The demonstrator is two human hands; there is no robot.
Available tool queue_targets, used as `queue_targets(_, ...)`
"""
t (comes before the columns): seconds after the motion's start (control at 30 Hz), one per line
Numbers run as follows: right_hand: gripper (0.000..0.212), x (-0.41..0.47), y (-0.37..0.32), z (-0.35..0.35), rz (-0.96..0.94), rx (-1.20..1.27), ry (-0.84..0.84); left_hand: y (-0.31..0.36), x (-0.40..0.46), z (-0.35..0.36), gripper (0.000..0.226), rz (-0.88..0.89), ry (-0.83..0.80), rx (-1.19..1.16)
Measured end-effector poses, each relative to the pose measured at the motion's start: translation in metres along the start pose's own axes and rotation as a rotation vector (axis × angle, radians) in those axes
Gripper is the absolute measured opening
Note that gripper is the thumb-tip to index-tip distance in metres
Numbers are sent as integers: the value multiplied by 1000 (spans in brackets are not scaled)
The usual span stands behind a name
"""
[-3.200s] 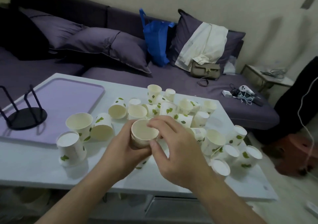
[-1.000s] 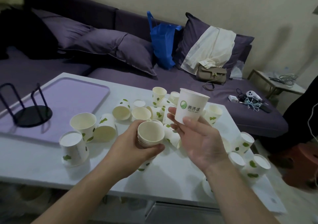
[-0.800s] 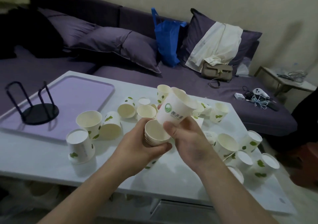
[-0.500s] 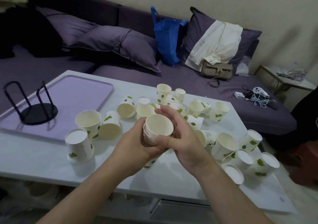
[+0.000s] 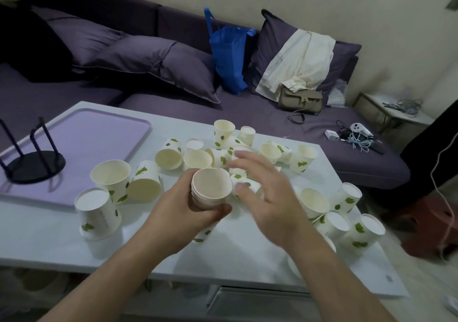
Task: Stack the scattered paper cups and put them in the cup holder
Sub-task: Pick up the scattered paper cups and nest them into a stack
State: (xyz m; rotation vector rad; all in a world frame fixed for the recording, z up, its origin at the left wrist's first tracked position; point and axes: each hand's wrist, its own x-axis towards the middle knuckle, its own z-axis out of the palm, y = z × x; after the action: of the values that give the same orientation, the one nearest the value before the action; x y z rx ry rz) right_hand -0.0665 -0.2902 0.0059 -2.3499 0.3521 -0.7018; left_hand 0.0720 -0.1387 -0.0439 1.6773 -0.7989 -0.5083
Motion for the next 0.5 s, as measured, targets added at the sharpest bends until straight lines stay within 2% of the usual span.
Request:
queue_targets(0.07,33,4,20,-18,98,-239,173,0,-1,-1,67,4,1,29)
queue_targets(0.1,35,7,28,-26,164,-384,157,0,-1,-1,66,2,0,34)
queue_targets(0.2,44,7,47,-35,424,-700,-165,1,-2,-1,65,-4,4,37)
queue_targets(0.3,50,3,57,-29,566,-807,-390,3,-1,0,62,-2,7,40)
queue_targets(0.4,60,1,59,-23,602,-861,-495,3,-1,2,62,5,14,50)
queue_targets(0.5,51,2,52,-24,570,-870,-495,1,-1,2,62,4,17,46)
